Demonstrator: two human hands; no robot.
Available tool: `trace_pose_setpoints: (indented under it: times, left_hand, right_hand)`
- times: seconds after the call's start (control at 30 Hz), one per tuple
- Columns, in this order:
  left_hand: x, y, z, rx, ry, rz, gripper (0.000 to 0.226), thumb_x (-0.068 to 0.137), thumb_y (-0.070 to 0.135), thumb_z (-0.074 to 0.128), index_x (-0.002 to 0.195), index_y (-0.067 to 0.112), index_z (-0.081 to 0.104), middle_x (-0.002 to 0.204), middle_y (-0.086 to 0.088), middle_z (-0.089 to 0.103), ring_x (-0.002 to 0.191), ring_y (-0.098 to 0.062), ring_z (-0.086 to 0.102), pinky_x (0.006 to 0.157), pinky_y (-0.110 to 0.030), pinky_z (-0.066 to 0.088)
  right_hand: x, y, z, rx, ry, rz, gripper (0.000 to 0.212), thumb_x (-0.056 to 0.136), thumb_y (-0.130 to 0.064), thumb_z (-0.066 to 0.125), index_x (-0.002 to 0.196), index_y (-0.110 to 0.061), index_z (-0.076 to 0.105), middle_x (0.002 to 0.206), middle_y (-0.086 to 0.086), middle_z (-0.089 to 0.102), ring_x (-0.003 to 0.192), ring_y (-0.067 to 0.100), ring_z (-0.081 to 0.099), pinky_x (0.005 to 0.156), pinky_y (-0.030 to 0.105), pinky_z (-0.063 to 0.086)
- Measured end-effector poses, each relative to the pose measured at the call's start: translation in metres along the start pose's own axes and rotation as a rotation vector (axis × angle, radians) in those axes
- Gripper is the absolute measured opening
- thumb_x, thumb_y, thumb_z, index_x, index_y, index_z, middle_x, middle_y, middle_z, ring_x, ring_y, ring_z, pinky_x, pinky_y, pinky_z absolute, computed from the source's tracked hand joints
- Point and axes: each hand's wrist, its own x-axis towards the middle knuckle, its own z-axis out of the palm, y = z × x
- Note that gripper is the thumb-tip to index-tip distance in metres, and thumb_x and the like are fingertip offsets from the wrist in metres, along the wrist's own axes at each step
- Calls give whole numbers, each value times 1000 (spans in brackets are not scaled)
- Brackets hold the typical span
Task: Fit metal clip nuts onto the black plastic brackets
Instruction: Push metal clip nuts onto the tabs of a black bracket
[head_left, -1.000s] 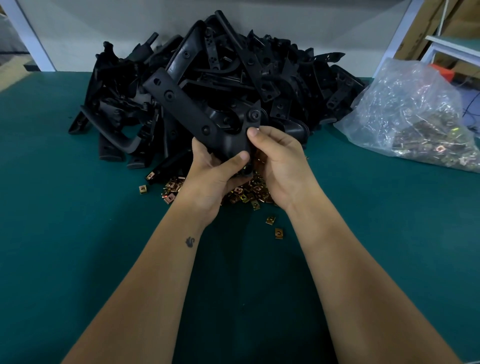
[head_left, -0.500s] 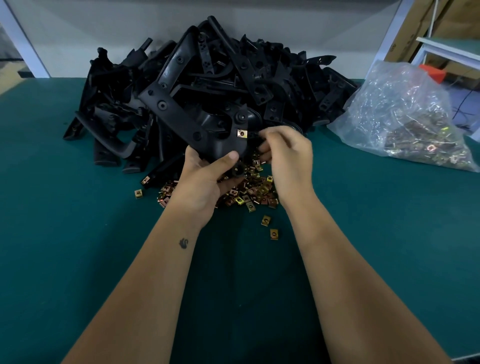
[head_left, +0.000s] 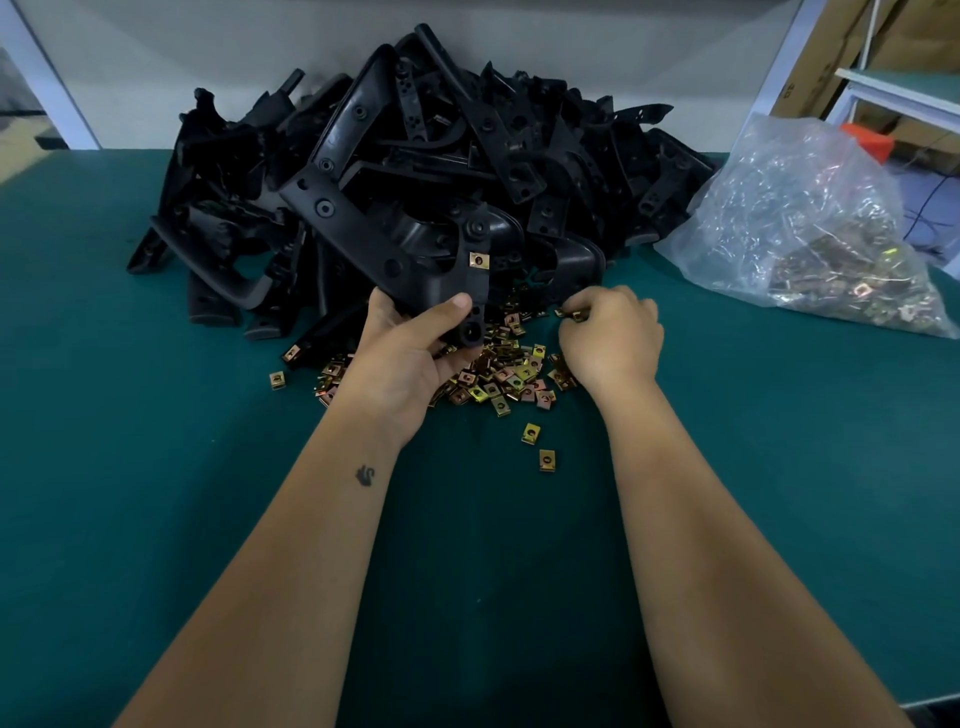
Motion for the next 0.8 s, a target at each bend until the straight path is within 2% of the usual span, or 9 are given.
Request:
trace_pose_setpoints:
  times: [0.17,0.23,0.37,0.4,0.47,0.6,0.7,0.8]
  left_hand:
    - [0,1,1,4,0,-1,37,91,1,62,120,19,46,130,-8,61,99,-19,66,67,-27,56]
    - [0,1,1,1,4,-2,37,91,2,63,119,19,46,128,-7,62,98,-18,66,66,-27,56]
    - [0,0,1,-7,13,-7,37,91,2,63,121,19,48,133,-8,61,99,-18,66,67,-27,56]
    - [1,0,1,-13,18,-8,37,91,3,64,121,19,48,133,-8,62,99,-18,66,67,-27,56]
    - [1,0,1,-23,26,-12,38,91,3,64,122,19,49,132,-7,63,101,-19,67,68,-27,56]
    - [3,-1,1,-30,25,-12,38,92,4,64,123,20,49,125,-3,67,105,-19,67,70,-29,57]
    - [4,0,1,-59,29,-11,38,91,3,64,123,19,50,114,1,71,102,-18,68,69,-29,57]
    - [4,1,0,-95,26,-5,36,91,4,64,121,18,50,106,4,73,98,-16,70,67,-28,57]
  right_hand:
    - [-1,-4,0,142,-37,-22,26,88,-4,55,98,-22,72,109,4,68,111,30,53,94,40,46]
    - [-2,-5,0,206,-44,5,26,84,-2,57,94,-23,68,107,4,67,104,27,58,88,39,50]
    - [-6,-14,-1,337,130,3,19,83,-3,60,92,-19,65,104,5,61,84,12,55,68,21,43]
    - [-8,-18,-2,444,178,-15,20,83,-1,60,91,-19,65,103,6,61,79,8,52,66,15,42]
    - [-12,-28,-4,718,208,-21,23,85,1,62,92,-20,66,104,10,62,74,3,51,71,10,44]
    - [-22,-47,-1,1094,80,54,26,88,-2,67,98,-25,71,107,4,67,83,2,62,78,12,49]
    - [-28,-55,1,1267,-19,101,20,88,-1,68,94,-19,74,93,-2,73,88,4,68,79,15,51]
    - [-31,-59,1,1392,-110,134,14,89,0,67,92,-11,75,90,3,76,89,12,72,80,20,54]
